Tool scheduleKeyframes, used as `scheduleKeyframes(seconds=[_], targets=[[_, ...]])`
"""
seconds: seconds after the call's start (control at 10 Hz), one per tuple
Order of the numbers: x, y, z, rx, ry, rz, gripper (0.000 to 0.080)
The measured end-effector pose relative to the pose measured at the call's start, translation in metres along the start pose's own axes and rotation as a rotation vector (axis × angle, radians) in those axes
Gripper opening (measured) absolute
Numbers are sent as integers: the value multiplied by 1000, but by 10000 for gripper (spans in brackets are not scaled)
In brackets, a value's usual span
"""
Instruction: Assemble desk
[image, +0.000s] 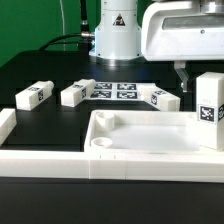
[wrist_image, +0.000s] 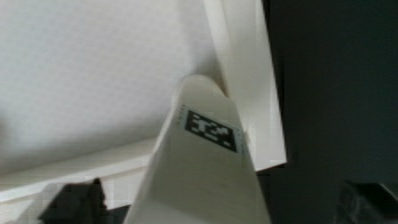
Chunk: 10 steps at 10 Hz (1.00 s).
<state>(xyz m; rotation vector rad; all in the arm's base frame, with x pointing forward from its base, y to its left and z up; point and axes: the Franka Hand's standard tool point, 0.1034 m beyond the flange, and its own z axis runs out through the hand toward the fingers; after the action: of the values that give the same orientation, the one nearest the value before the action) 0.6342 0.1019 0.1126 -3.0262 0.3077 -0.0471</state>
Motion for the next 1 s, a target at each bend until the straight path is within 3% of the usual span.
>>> scheduleKeyframes(seconds=[1.0], targets=[[0, 3, 3, -22, -6, -744, 648]])
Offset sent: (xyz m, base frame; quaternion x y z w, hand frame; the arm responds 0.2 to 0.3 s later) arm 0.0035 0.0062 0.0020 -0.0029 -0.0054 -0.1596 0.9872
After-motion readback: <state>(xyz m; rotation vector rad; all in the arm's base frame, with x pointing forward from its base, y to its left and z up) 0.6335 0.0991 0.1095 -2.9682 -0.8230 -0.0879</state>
